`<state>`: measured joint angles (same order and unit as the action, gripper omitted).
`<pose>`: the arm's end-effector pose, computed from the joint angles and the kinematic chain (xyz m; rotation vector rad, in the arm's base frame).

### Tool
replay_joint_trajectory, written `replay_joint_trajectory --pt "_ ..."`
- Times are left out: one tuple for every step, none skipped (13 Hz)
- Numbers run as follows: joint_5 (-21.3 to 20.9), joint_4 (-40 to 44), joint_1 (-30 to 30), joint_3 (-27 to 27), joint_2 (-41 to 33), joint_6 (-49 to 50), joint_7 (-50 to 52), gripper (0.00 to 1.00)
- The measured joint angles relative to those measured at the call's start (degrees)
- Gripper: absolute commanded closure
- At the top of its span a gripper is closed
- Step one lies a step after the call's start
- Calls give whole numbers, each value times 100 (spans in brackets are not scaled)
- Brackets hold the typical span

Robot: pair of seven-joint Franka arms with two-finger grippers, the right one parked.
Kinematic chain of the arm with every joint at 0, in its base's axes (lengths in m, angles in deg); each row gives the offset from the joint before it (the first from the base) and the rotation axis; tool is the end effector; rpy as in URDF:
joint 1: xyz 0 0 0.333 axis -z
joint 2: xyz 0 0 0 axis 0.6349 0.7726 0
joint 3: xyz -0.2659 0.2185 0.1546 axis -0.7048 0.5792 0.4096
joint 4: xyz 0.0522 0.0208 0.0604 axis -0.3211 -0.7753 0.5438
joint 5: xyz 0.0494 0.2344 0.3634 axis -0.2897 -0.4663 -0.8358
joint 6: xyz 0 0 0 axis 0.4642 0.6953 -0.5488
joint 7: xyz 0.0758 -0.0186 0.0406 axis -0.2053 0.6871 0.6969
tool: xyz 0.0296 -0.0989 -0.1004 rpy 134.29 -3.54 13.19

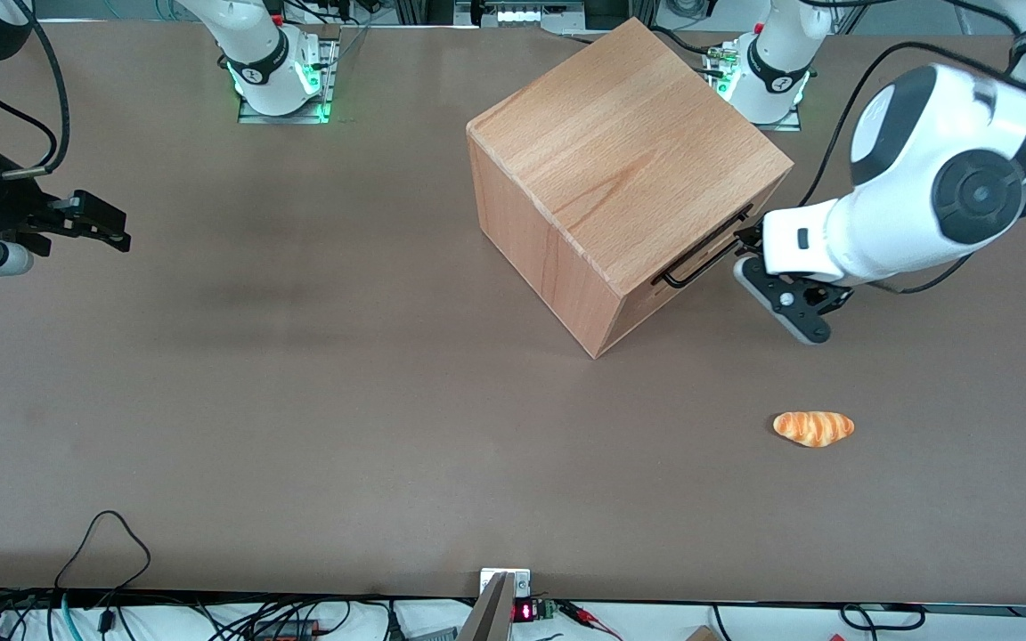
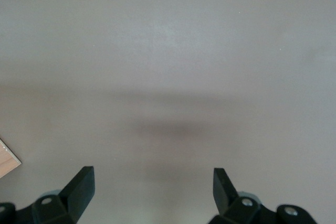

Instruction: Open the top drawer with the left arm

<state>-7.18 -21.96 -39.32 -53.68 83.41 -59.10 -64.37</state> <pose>0.6504 -0.1837 0.4810 2.7374 -1.1598 -0.3194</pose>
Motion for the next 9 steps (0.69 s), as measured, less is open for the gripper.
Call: replay_joint_trajectory --pt "0 -17 10 -3 71 0 -179 0" --pt "0 -30 13 -5 140 0 -336 0" --pt "0 -39 14 -7 211 -1 -455 0" --pt "0 -43 16 -9 280 -1 -539 0" --pt "0 -49 22 -13 339 -1 -590 0" --pt "0 -61 29 -17 385 -3 -610 0" --pt "1 -69 34 -30 407 -3 -620 0" --pt "1 -80 39 -52 414 -3 -625 0" --pt "1 -97 45 -73 414 -2 -626 0"
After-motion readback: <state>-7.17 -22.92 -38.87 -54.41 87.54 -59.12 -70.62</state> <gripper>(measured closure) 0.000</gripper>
